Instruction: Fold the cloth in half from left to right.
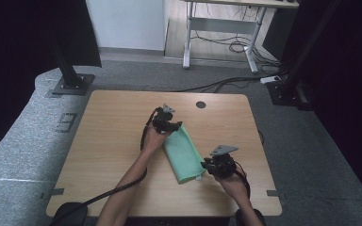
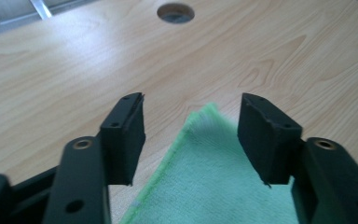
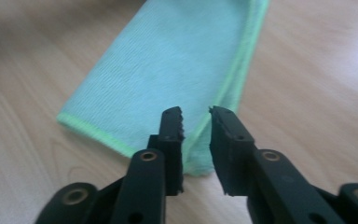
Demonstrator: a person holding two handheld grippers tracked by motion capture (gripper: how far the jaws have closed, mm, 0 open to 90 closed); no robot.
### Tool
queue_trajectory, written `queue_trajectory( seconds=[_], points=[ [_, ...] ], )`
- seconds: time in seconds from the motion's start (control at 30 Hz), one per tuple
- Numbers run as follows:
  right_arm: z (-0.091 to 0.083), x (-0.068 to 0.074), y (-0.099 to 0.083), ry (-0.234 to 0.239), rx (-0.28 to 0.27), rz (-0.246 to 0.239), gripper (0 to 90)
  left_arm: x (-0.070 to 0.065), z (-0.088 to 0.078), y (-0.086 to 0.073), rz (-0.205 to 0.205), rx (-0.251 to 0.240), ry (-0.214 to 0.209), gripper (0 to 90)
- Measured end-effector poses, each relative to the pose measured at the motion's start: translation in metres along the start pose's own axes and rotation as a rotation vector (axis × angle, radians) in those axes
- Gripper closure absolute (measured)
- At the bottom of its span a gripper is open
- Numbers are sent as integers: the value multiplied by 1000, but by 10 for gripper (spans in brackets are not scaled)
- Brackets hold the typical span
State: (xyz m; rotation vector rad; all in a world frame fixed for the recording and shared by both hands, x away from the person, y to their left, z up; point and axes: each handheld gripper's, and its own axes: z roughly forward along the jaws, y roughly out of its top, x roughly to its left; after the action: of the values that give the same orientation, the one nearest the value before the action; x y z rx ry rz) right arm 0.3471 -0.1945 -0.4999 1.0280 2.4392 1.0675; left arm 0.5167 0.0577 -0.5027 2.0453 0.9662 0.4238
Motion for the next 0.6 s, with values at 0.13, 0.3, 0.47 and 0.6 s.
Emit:
queue_trajectory(
  seconds=[0.13, 0.3, 0.47, 0.6],
  points=[
    [-3, -6, 4, -11, -13, 17, 637, 1, -9, 0, -1, -5, 1, 342],
    [10, -3, 8, -6, 23, -14, 563, 1, -20, -11, 0, 9, -13, 302],
    [22, 2, 6, 15, 78, -6, 593, -6, -30, -33, 14, 30, -24, 271],
    [27, 2, 1, 6, 123, -2, 647, -14, -37, -49, 39, 47, -35, 258]
  ],
)
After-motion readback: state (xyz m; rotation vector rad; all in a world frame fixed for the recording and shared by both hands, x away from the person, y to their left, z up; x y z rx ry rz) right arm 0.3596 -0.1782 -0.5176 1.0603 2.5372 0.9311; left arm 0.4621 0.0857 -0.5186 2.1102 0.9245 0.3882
